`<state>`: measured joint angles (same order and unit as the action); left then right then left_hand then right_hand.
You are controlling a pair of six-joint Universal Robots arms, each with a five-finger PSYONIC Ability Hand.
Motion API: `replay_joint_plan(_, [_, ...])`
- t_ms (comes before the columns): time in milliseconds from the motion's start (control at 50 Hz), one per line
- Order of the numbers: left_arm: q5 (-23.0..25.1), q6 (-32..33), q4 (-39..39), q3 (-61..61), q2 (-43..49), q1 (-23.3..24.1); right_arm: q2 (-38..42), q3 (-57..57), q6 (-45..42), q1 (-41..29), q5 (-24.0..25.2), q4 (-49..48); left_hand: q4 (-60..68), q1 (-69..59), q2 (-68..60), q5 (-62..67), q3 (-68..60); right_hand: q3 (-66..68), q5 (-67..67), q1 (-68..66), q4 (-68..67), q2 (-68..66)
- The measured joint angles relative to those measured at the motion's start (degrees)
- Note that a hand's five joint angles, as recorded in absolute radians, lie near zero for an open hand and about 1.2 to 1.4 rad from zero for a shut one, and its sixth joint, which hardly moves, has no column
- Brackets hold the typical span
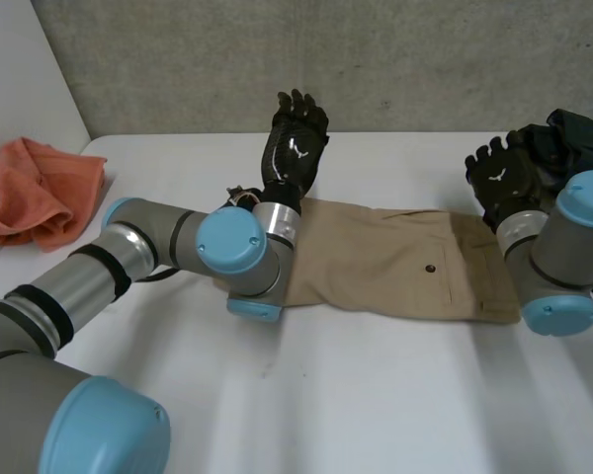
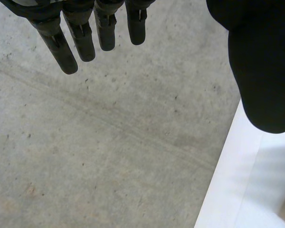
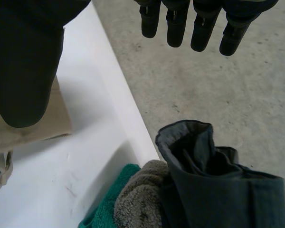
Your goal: Fold the laundry.
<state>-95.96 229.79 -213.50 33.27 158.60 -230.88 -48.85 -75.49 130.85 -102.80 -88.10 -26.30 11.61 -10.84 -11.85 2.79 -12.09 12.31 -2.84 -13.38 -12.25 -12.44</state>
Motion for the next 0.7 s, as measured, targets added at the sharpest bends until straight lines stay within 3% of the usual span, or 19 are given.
replay_joint_plan(80, [-0.15, -1.36, 0.19, 4.35, -4.01, 0.94, -4.95, -3.4, 4.42, 0.32, -0.38, 1.58, -0.05, 0.0, 0.04, 0.0, 0.0, 0.0, 0.02, 0.0, 0.0, 0.0])
replay_joint_plan(200, [-0.66, -6.58, 0.3, 18.44, -15.7, 1.63, -15.58, -9.67, 13.86, 1.26, 0.77, 12.97, -0.05, 0.0, 0.04, 0.0, 0.0, 0.0, 0.02, 0.0, 0.0, 0.0])
replay_joint_plan(320, [-1.15, -12.77, 0.47, 33.43, -26.49, 1.63, -20.18, -15.06, 21.5, 5.74, 6.92, 26.46, -0.05, 0.0, 0.04, 0.0, 0.0, 0.23, -0.14, -0.1, -0.24, -0.16])
replay_joint_plan(500, [-1.21, -18.92, 0.55, 46.74, -34.24, 1.94, -19.6, -20.96, 23.7, 10.14, 13.24, 24.75, -0.05, 0.0, 0.04, 0.0, 0.0, 4.59, -4.49, -2.62, -4.65, -4.46])
replay_joint_plan(560, [-1.24, -19.62, 0.55, 48.42, -34.78, 1.93, -18.33, -21.46, 23.36, 10.35, 13.28, 22.75, -0.05, 0.0, 0.04, 0.0, 0.0, 15.34, -15.12, -13.99, -15.32, -15.19])
replay_joint_plan(580, [-1.27, -19.87, 0.55, 49.2, -34.9, 1.91, -17.01, -21.45, 22.89, 10.41, 12.98, 21.42, -0.05, 0.0, 0.04, 0.0, 0.0, 32.41, -31.98, -31.49, -32.26, -32.78])
replay_joint_plan(640, [-1.31, -19.94, 0.55, 49.78, -34.98, 1.82, -15.36, -21.09, 21.84, 10.64, 12.0, 20.2, -0.05, 0.0, 0.04, 0.0, 0.0, 52.27, -51.19, -50.45, -52.2, -53.12])
replay_joint_plan(700, [-1.33, -19.9, 0.55, 50.17, -35.34, 1.69, -14.42, -20.67, 20.21, 11.34, 10.38, 19.62, -0.05, 0.0, 0.04, 0.0, 0.0, 55.79, -54.67, -51.8, -55.91, -55.6])
